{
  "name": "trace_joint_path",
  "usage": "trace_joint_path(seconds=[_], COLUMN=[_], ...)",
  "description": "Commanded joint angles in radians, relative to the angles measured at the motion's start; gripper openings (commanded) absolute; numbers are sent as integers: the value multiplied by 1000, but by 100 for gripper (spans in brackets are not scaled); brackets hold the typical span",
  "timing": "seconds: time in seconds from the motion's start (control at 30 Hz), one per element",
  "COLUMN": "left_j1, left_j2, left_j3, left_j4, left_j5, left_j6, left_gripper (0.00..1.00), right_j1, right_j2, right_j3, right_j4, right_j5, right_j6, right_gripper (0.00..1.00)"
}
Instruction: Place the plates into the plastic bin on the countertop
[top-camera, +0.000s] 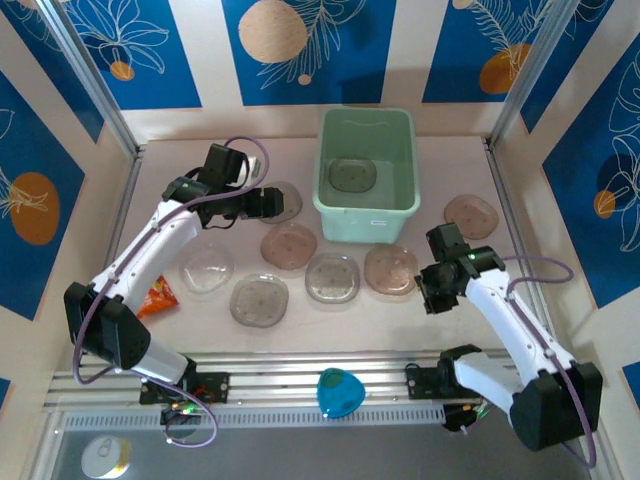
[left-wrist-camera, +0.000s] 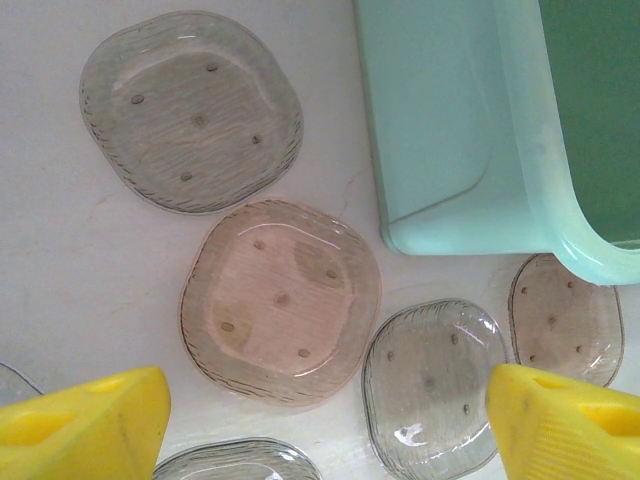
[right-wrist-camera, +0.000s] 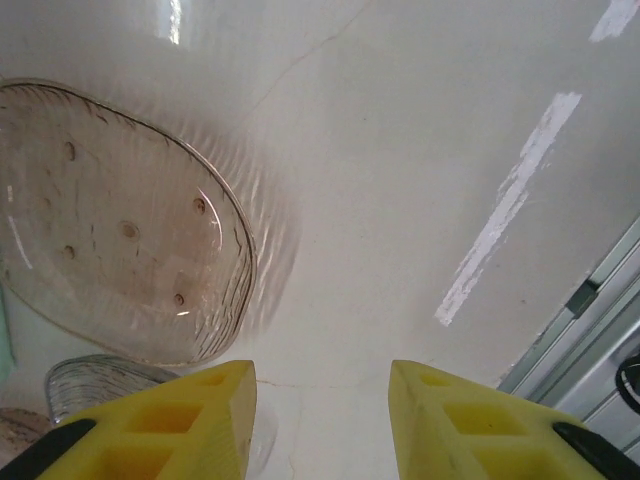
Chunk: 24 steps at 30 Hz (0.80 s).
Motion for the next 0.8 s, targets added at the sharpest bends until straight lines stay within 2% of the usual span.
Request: trace_joint_path(seconds=[0.0, 0.53, 0.77], left_j1=[0, 19, 19], left_j2=[-13, -23, -33], left_j3=[1, -26, -46], left_j4=[-37, -62, -68], left_j5=[-11, -16, -18], left_j6=[-7, 16, 15], left_gripper=[83, 85, 85], right_j1=[19, 77, 115], right_j2=[61, 292, 356], right_j3=[-10, 0, -11], right_j4=[51, 181, 218], right_j5=[-40, -34, -38], right_j6=[63, 122, 152], right_gripper=[41, 41, 46])
